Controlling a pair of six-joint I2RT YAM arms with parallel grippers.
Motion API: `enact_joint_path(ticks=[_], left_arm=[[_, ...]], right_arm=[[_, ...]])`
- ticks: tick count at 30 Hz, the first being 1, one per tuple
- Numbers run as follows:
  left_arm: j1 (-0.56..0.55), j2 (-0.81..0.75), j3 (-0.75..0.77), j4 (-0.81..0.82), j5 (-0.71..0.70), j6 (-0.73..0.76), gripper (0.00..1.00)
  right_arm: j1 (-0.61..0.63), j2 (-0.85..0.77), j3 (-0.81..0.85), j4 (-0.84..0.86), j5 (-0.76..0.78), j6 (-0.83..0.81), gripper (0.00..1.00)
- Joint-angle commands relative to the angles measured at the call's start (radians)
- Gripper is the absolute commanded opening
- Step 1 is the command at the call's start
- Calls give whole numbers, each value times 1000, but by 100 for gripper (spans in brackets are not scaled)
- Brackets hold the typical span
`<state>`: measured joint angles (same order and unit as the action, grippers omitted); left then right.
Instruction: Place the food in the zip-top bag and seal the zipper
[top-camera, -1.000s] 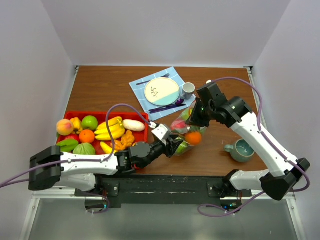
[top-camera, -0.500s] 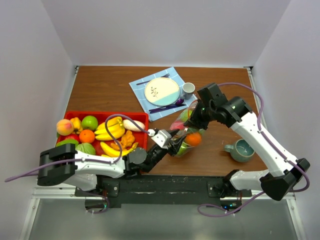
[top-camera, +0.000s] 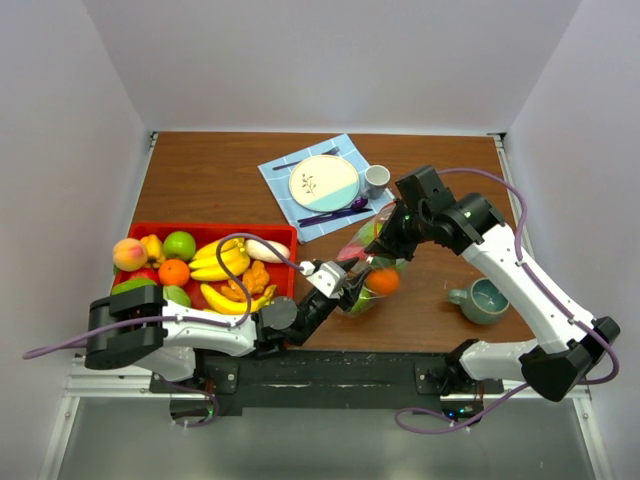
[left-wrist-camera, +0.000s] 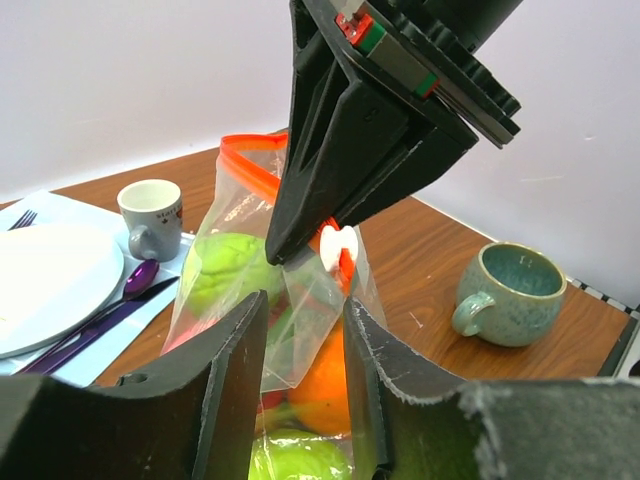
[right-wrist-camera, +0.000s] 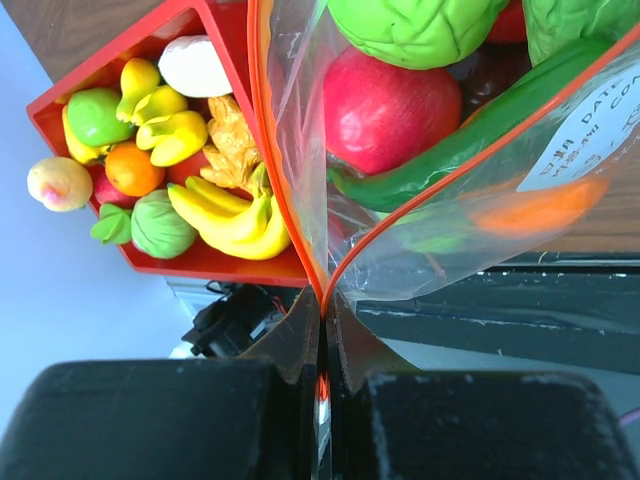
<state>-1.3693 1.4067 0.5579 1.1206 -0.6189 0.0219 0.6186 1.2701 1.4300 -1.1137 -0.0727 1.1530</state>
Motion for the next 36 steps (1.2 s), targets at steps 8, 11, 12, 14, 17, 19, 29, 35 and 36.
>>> enact_joint_path(ticks=[8, 11, 12, 14, 17, 19, 29, 35, 36], left_arm=[[-5, 17, 36, 59, -48, 15, 40], [-5, 20, 39, 51, -51, 7, 40], [-5, 18, 39, 54, -59, 7, 40], [-5, 18, 36, 59, -64, 9, 34], [-5, 20, 34, 62, -62, 16, 22], [-5, 17, 28, 74, -59, 23, 18], [-5, 20, 10, 107, -22, 27, 0], [-5, 23, -7, 136, -19, 36, 0], [-5, 28, -4, 134, -21, 39, 0]], right_arm=[[-5, -17, -51, 32, -39, 30, 0], [-5, -14, -54, 38, -41, 30, 0], [-6, -15, -55, 41, -42, 30, 0], [-5, -12, -63, 49, -48, 30, 0], [-5, -9, -65, 51, -53, 24, 0], [-3, -9, -62, 51, -44, 19, 0], [-3, -9, -56, 15, -32, 5, 42], [-5, 18, 6, -51, -73, -3, 54], [-5, 23, 15, -55, -81, -1, 54]])
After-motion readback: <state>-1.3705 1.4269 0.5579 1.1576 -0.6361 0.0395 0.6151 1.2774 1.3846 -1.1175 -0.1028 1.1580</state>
